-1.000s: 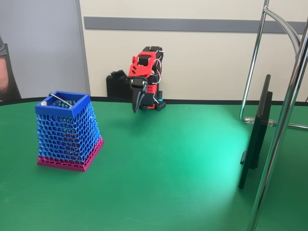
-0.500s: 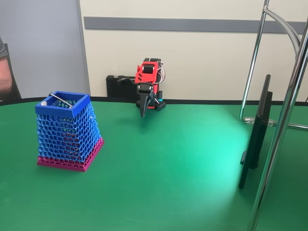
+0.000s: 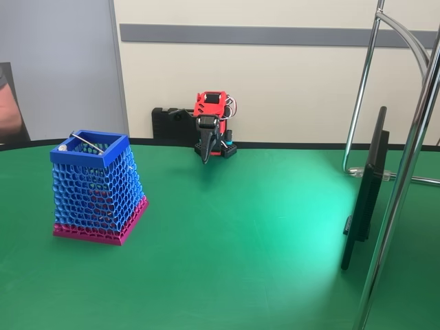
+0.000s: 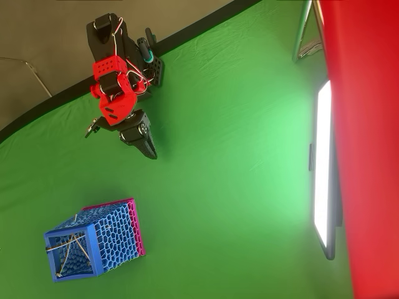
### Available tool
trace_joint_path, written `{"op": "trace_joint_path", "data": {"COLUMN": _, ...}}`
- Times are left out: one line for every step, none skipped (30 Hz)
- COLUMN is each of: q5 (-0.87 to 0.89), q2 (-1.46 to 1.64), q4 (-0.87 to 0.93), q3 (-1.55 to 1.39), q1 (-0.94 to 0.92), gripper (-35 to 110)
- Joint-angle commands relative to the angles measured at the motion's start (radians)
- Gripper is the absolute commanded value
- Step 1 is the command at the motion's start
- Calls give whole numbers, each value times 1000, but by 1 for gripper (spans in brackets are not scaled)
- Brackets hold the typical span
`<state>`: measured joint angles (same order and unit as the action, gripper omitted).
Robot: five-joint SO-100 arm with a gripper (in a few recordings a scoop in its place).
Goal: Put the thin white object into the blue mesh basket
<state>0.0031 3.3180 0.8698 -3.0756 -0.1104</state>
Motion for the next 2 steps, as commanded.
{"op": "trace_joint_path", "data": {"q5": 5, "q2": 9, "q4": 2, "q3": -8, "q1": 3, "gripper": 1}}
{"op": "trace_joint_path", "data": {"q5": 2, "q2": 9, "q4": 2, "q3": -8, "q1": 3, "gripper": 1}}
